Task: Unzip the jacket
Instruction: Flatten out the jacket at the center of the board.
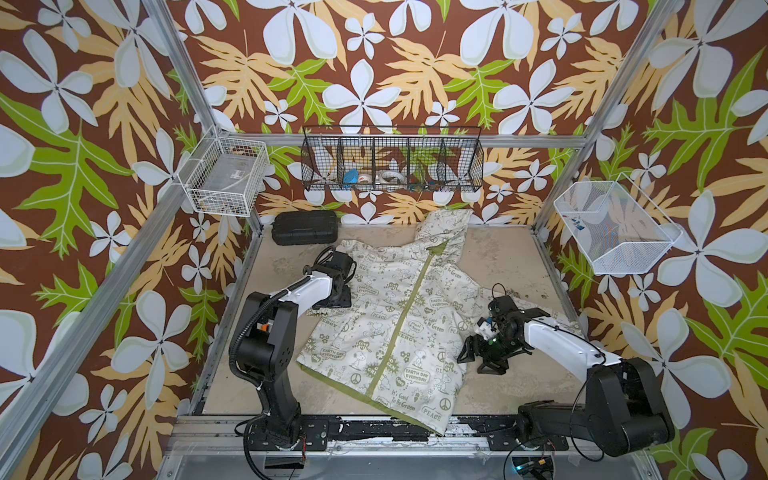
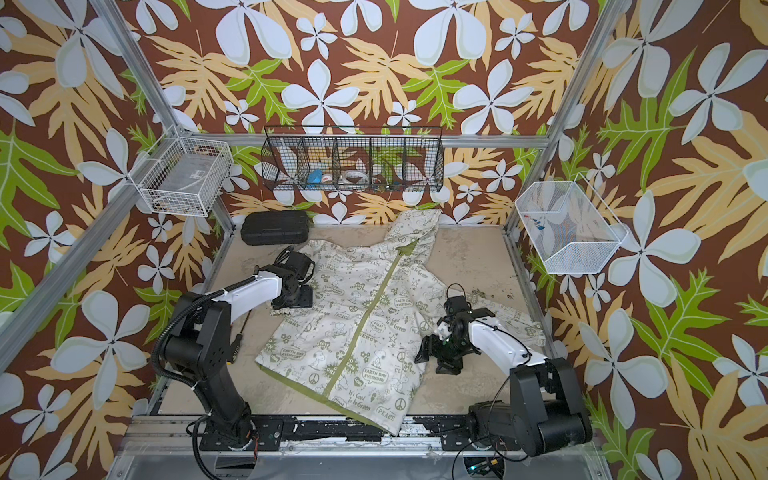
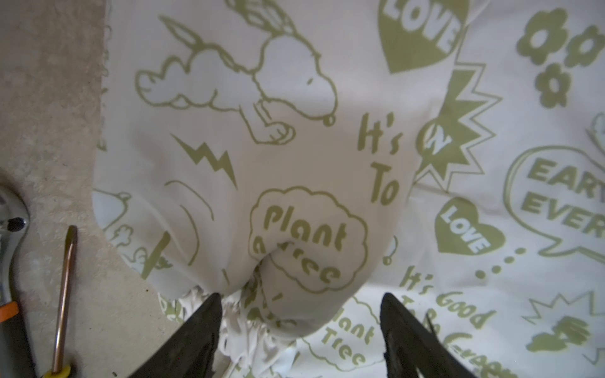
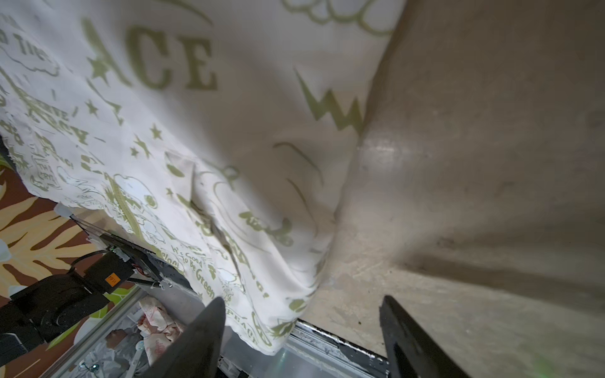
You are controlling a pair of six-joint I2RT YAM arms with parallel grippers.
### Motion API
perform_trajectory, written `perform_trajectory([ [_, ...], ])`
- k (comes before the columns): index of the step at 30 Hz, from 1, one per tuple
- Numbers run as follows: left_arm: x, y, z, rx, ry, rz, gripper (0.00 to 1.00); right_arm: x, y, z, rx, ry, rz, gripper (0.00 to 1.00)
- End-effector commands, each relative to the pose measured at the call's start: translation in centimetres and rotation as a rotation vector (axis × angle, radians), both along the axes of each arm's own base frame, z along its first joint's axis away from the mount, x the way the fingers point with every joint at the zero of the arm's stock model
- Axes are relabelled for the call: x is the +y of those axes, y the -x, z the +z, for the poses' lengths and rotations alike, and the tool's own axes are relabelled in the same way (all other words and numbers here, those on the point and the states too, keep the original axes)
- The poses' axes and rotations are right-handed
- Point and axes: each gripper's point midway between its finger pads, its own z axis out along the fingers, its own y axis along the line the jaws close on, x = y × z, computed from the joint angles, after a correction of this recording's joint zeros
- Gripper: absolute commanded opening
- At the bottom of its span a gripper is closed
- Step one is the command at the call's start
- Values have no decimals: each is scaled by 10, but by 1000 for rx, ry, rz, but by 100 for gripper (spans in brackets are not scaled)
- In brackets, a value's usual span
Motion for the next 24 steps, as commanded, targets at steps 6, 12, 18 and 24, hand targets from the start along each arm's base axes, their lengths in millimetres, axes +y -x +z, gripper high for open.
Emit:
perform_trajectory([
  [6,12,-4,-2,1,-79,7,76,0,-22,-27,-14,57,-53,37],
  [12,14,-3,-4,10,-94,-5,76,-46,-57,-33,-29,201,-148,0],
  [18,1,-9,0,1,-28,-48,76,-127,-113,-19,-90,365,-206,0],
  [24,-28,-16,9,-4,117,-115,76,-153,-157,-14,-115,450,-120,5],
])
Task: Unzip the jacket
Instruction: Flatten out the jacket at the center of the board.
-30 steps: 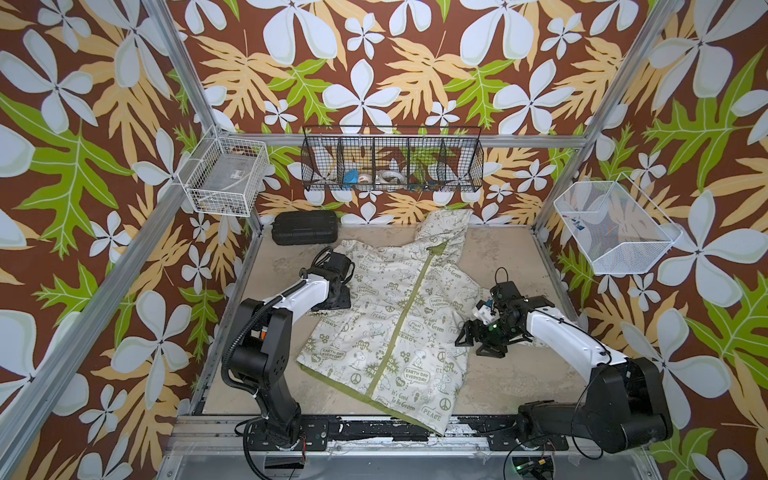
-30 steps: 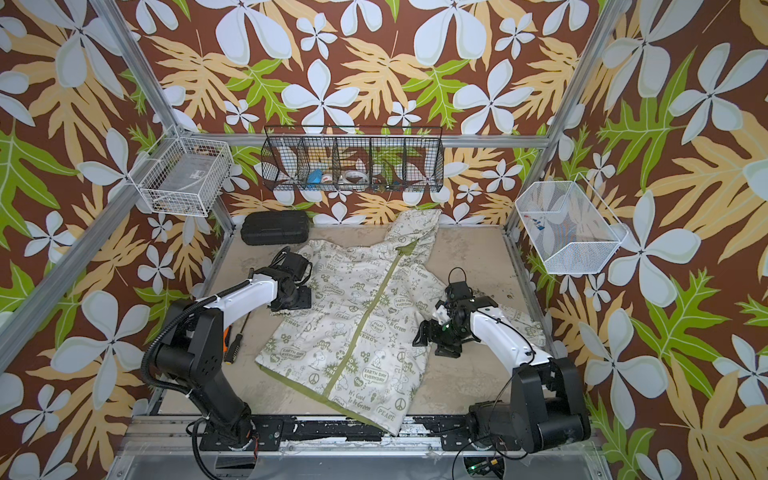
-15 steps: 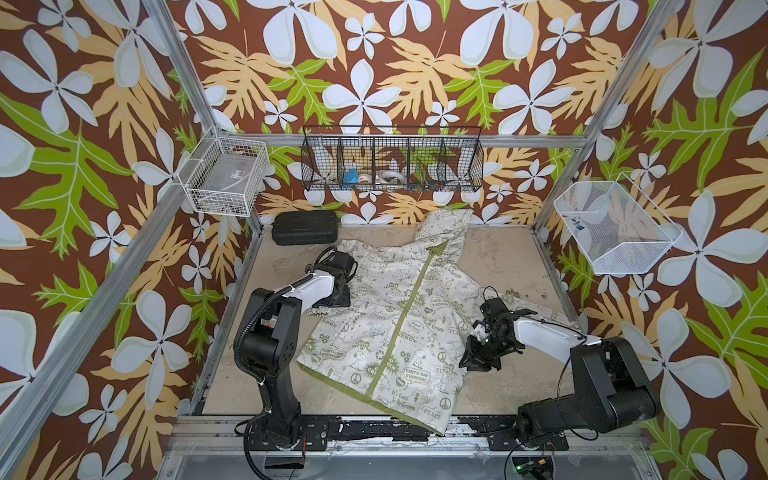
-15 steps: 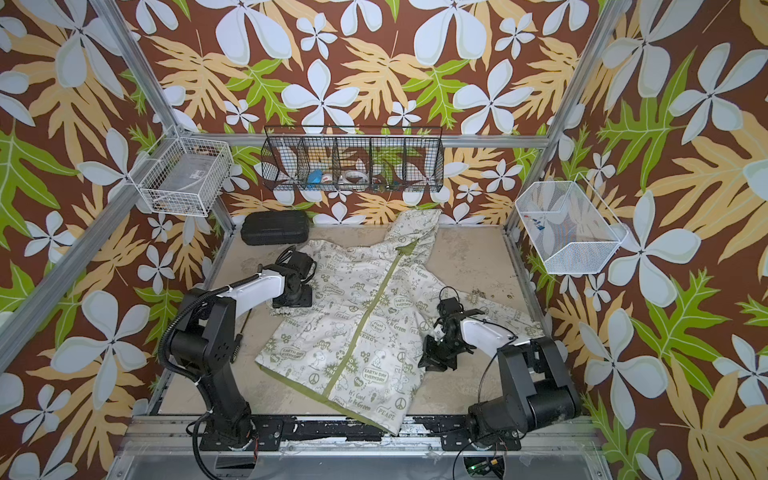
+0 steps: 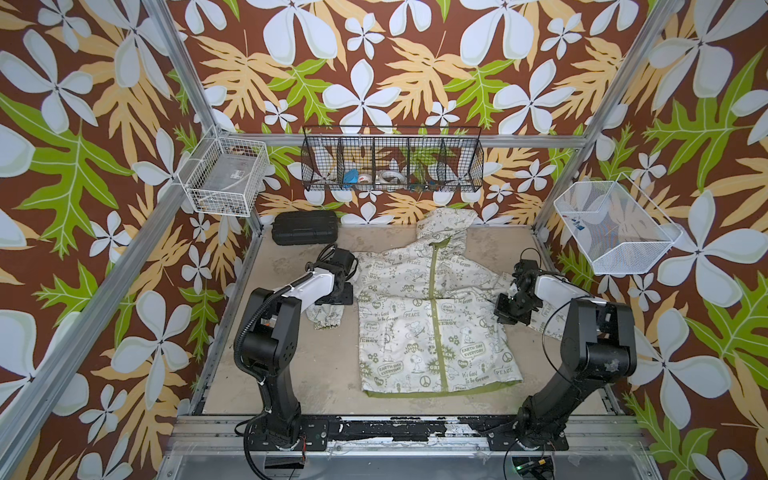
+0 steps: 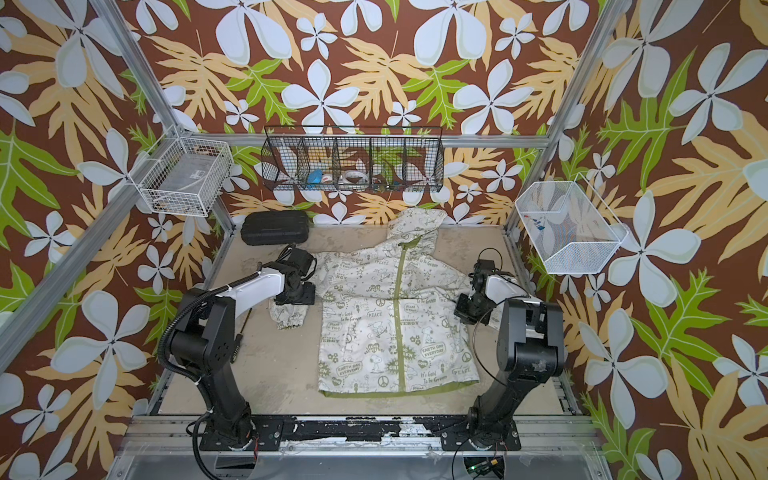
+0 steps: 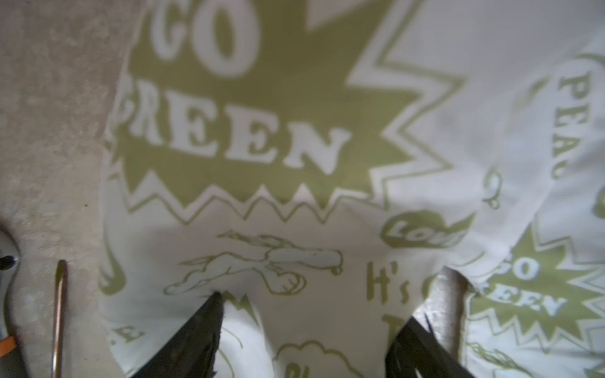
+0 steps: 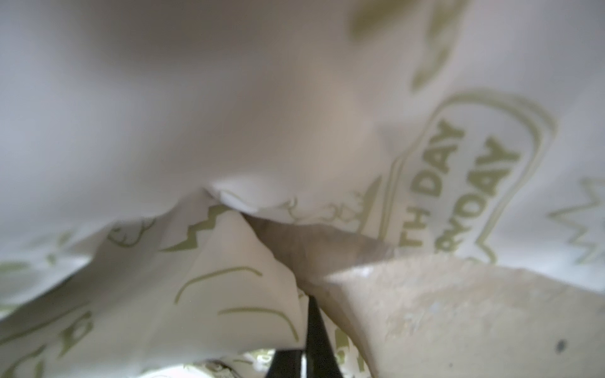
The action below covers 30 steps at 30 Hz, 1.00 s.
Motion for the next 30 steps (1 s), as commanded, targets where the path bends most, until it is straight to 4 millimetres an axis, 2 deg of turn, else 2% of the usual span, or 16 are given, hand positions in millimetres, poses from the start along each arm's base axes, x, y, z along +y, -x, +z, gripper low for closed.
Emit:
perform_trajectory([
  [1,-17,-3,8,1,87,-49,76,-13,0,-1,43,70,62,13],
  [2,-18,-3,9,4,91,-53,76,-12,-1,-1,43,63,62,25],
  [3,-18,-3,10,7,92,-59,76,-9,-2,2,35,48,58,41],
  [4,-17,-3,12,10,86,-59,76,-7,-4,6,18,36,50,49],
  [6,-15,0,15,14,70,-59,76,-6,-8,16,-19,30,36,56],
  [14,3,26,3,57,-18,-12,76,5,-1,42,-69,-25,20,63],
  [19,-15,40,-5,59,-15,-44,76,13,11,48,-87,-58,25,68],
  [23,-28,47,-21,74,-13,-57,72,16,16,49,-96,-73,27,70],
  [25,-28,48,-28,85,-14,-45,66,18,18,50,-99,-79,30,70],
  [27,-27,47,-28,78,-19,-42,54,18,18,53,-106,-77,30,69],
  [28,-27,46,-27,72,-22,-46,46,18,18,54,-111,-77,32,69],
  [30,-28,43,-23,69,-27,-66,20,18,18,56,-117,-79,34,67],
])
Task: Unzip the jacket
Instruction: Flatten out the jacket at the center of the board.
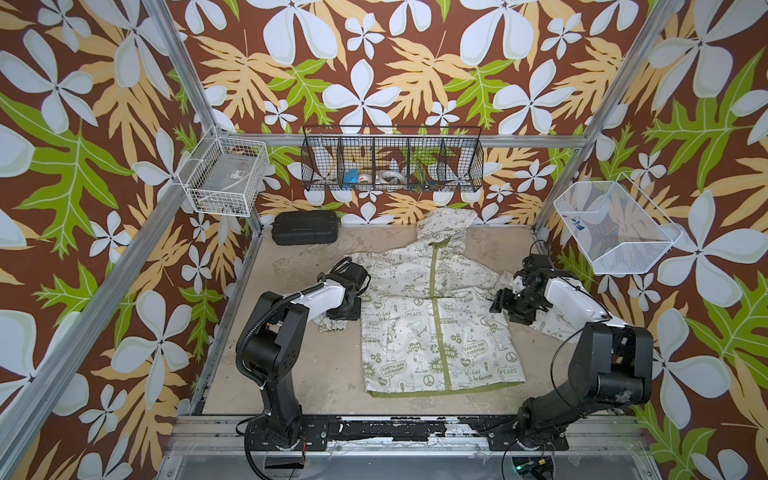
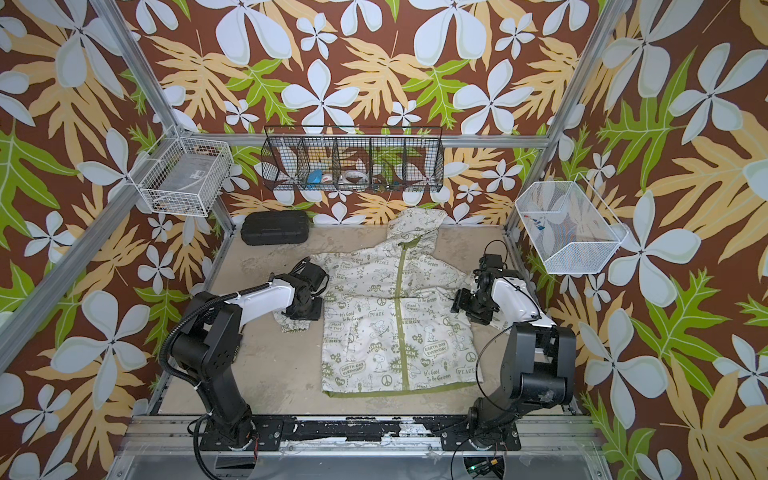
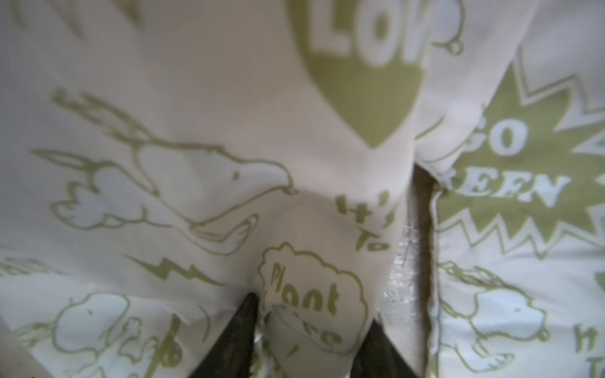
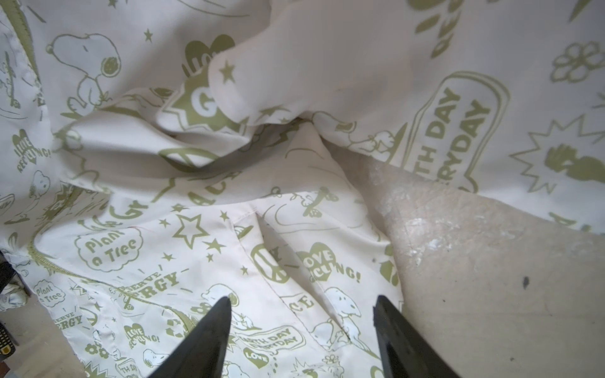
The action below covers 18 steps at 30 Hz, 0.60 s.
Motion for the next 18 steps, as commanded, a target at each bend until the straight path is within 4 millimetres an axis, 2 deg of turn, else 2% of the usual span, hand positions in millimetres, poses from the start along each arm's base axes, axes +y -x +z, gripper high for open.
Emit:
perform_trajectory([
  [1,-1,-5,6,-8,-12,-24,13,1,1,4,-5,-9,0,66],
  [3,1,-7,17,-6,-35,-50,1,3,0,7,-15,-17,6,64],
  [4,3,-9,23,-8,-47,-62,0,4,0,8,-17,-25,6,64],
  [8,16,-22,57,-10,-36,-65,0,12,-4,13,-40,-73,2,62],
  [11,33,-39,88,-44,23,-30,0,17,-5,15,-39,-93,12,61],
  [15,66,-64,112,-83,8,4,0,19,-6,19,-41,-100,16,61],
  [18,102,-84,112,-98,11,90,0,20,-5,21,-41,-105,6,62],
])
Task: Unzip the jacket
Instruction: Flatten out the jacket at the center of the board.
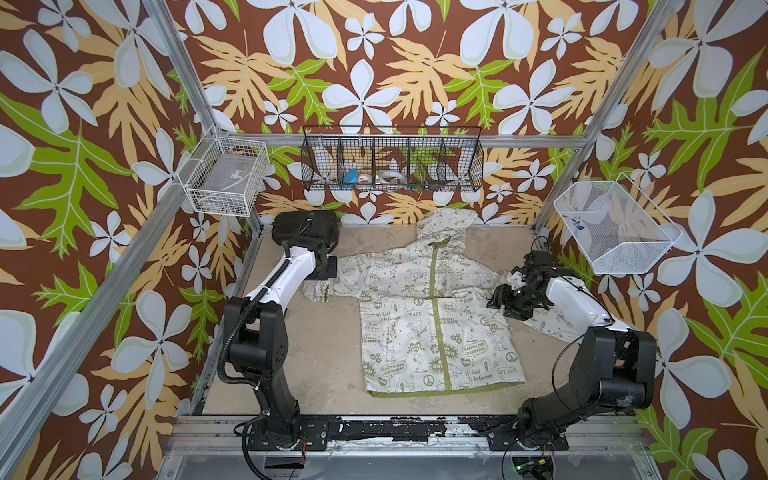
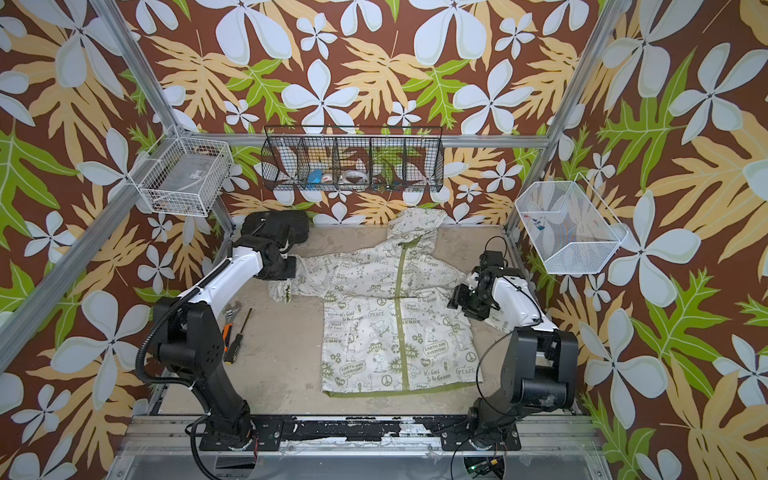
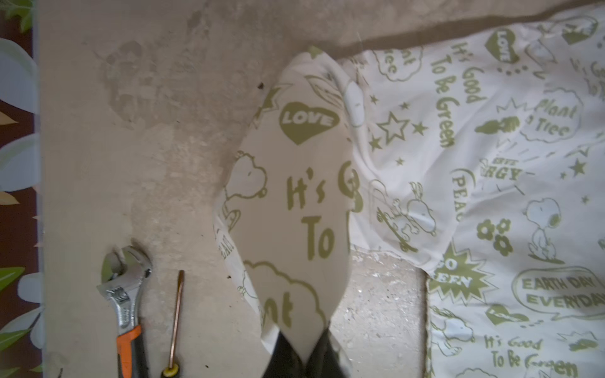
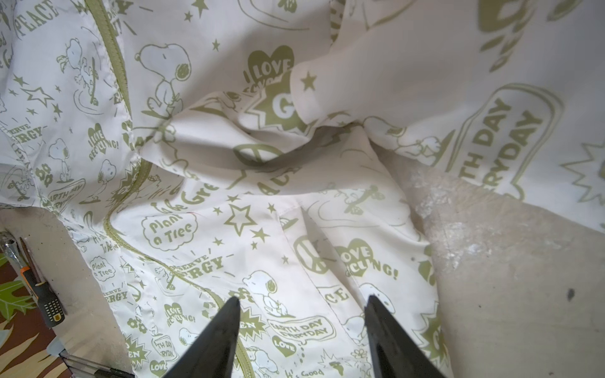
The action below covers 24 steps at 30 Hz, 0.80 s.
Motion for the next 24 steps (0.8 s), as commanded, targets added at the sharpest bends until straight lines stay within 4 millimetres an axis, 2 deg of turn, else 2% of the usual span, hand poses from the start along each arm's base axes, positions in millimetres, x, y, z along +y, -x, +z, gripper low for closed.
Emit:
perform_trajectory([
  [1,36,-9,-2,32,-26,48,0,4,3,5,6,-19,-12,63],
  [3,66,-29,3,-4,-90,105,0,5,7,8,4,-18,-26,65],
  [5,90,-48,10,-31,-161,146,9,10,10,8,12,-16,-19,67],
  [6,100,-56,9,-32,-194,162,17,12,12,7,22,-9,-11,68],
  [8,112,-62,8,-25,-251,185,26,15,12,9,31,-1,-1,69],
  [9,118,-62,6,-22,-284,205,33,15,10,10,29,1,-3,70],
  [12,132,-56,7,-38,-333,266,44,13,1,16,17,10,-3,70],
  [16,140,-45,21,-93,-343,321,61,16,-17,20,-1,20,33,71],
  [18,130,-41,26,-117,-264,330,72,21,-29,21,-8,22,58,71],
  [19,121,-41,27,-134,-199,332,95,24,-35,21,-17,19,68,71],
  [20,108,-40,29,-156,-111,327,100,28,-42,21,-25,17,77,71],
  [24,29,-35,30,-218,292,217,100,47,-68,6,-31,15,124,66],
])
